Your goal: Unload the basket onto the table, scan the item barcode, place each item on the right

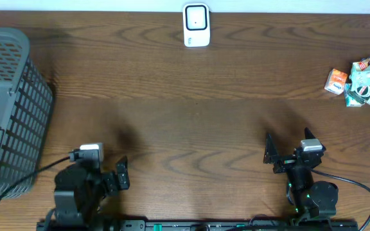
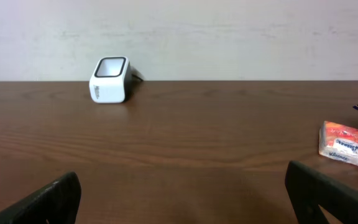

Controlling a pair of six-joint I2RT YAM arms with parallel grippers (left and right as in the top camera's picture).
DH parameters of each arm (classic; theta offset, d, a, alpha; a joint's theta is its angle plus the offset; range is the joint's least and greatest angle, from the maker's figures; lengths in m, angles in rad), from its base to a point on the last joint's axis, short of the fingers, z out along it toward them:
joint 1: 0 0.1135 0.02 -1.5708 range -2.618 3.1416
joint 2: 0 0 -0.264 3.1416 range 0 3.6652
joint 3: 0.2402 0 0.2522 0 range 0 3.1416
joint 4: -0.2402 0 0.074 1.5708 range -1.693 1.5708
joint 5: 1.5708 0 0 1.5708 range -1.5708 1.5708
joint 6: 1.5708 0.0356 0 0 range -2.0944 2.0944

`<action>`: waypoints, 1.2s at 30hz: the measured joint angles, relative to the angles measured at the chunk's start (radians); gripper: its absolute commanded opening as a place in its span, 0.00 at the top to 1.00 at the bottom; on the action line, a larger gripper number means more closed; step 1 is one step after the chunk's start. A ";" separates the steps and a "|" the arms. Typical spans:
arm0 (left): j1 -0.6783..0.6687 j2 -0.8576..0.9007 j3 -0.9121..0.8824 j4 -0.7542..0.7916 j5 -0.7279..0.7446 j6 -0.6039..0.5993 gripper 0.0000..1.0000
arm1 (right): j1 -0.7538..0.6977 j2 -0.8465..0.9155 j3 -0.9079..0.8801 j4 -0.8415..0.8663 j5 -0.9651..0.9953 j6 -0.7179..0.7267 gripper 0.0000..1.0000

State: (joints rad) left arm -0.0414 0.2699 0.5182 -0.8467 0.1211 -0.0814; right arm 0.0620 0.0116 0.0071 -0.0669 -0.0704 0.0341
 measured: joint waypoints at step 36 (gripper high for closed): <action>0.000 -0.258 -0.507 0.946 0.064 0.000 0.03 | 0.000 0.000 0.000 0.000 0.000 0.000 0.01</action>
State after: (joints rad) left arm -0.0414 0.0116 0.0113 0.0990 0.1852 -0.0818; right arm 0.0620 0.0116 0.0071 -0.0669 -0.0704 0.0341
